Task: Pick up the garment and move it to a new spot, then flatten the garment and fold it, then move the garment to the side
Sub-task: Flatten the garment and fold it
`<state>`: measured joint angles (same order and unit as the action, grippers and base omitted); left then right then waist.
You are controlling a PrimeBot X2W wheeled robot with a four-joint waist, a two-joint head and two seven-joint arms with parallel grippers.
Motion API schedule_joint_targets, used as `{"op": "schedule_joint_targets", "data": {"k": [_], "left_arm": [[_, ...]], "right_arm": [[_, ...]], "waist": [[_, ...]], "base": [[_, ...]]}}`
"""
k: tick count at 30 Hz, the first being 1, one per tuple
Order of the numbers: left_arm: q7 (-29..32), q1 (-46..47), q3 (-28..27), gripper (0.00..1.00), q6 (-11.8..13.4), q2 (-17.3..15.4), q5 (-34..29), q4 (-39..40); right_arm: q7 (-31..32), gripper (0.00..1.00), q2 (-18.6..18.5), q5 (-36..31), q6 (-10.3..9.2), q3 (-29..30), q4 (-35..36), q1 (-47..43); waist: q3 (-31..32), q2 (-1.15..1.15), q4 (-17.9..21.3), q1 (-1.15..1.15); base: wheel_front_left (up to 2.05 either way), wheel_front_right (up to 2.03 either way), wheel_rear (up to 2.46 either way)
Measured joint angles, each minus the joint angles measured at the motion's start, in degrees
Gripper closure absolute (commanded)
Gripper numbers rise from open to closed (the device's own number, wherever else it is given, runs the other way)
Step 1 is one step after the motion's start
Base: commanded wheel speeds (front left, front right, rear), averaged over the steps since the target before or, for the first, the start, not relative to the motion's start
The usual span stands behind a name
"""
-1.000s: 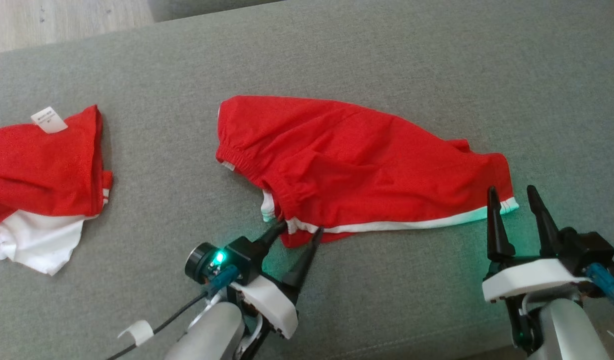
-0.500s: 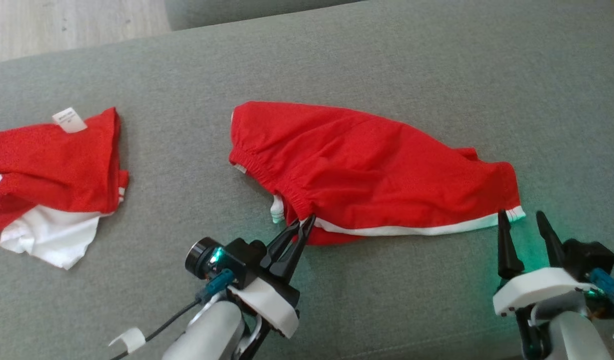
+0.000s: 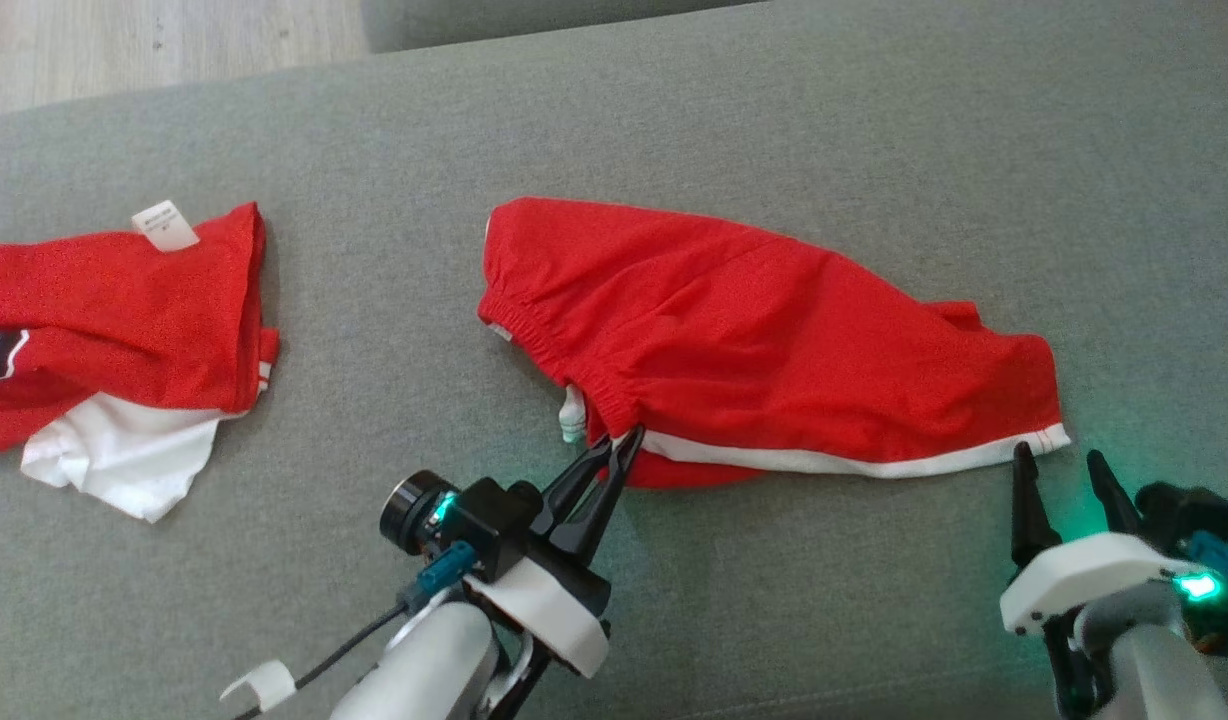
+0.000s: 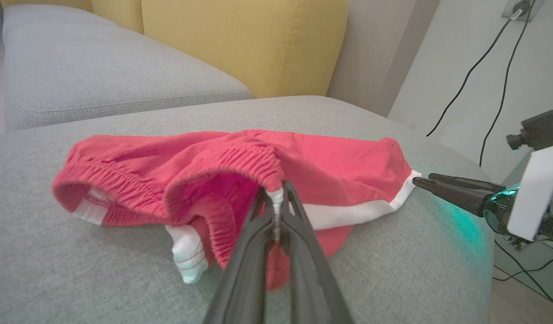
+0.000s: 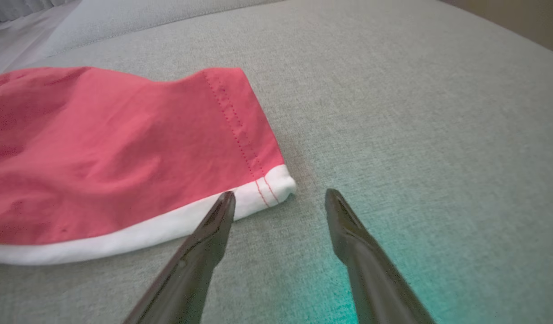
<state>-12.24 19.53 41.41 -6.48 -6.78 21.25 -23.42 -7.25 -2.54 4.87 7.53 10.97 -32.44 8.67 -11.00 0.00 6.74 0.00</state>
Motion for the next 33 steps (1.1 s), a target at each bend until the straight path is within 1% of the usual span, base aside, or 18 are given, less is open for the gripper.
{"op": "schedule_joint_targets", "data": {"k": [5,12,13,14,15,21,24,25,28,31,33], "left_arm": [[0.0,0.04,0.74,1.0,0.01,-0.14,0.0,1.12],[0.07,0.08,1.11,1.0,0.02,-0.75,0.0,1.67],[0.07,0.08,1.13,1.0,0.09,-0.88,0.0,1.67],[0.08,0.08,1.15,1.0,0.22,-1.03,0.0,1.68],[0.08,0.08,1.16,1.0,0.24,-1.19,0.0,1.68],[0.08,0.07,1.1,1.0,1.01,-2.19,0.02,1.82],[0.09,0.07,0.97,1.0,1.44,-3.25,0.02,2.98],[0.09,0.07,0.97,1.0,1.44,-3.25,0.02,2.98],[0.18,0.19,0.48,1.0,1.43,-4.76,0.01,4.58],[1.54,1.26,-0.75,1.0,1.4,-6.56,0.02,6.0],[3.02,3.63,-1.09,1.0,1.31,-8.16,0.02,6.98]], "right_arm": [[0.15,0.0,0.0,-0.51,0.0,0.73,-4.7,3.7],[-2.1,0.0,-0.11,-0.93,0.0,1.23,-9.32,7.65],[-2.59,0.44,-0.11,-0.93,0.0,1.23,-9.84,8.04],[-3.19,0.91,-0.11,-0.93,0.0,1.23,-10.49,8.5],[-3.64,1.0,-0.11,-0.93,0.01,1.21,-10.95,8.78],[-5.56,1.0,-0.03,-0.48,0.0,0.62,-11.46,9.26],[-5.99,1.0,-0.07,3.41,0.01,-1.66,-8.73,9.26],[-5.99,1.0,-0.07,3.41,0.01,-1.66,-8.73,9.26],[-6.47,1.0,-0.05,6.97,0.0,-4.59,-4.25,9.27],[-6.24,1.0,-0.07,11.25,0.0,-6.97,0.43,9.39],[-4.36,1.0,-0.08,13.52,0.0,-8.45,3.59,9.78]], "waist": [[-1.01,0.0,-0.42,0.0],[-1.99,0.0,-0.95,0.01],[-1.99,0.0,-0.96,0.01],[-1.94,0.0,-0.94,0.0],[-1.85,0.0,-0.91,0.0],[-0.32,0.0,-0.53,0.01],[0.86,0.0,-0.42,0.0],[0.86,0.0,-0.42,0.0],[2.25,0.0,-0.41,0.0],[3.83,0.0,-0.57,0.0],[4.93,0.0,-0.77,0.0]], "base": [[0.0,0.0,0.0],[0.0,0.0,0.0],[0.0,0.0,0.0],[0.0,0.0,0.0],[0.0,0.0,0.0],[0.0,0.0,0.0],[0.0,0.0,0.0],[0.0,0.0,0.0],[0.0,0.0,0.0],[0.0,0.0,0.0],[0.0,0.0,0.0]]}}
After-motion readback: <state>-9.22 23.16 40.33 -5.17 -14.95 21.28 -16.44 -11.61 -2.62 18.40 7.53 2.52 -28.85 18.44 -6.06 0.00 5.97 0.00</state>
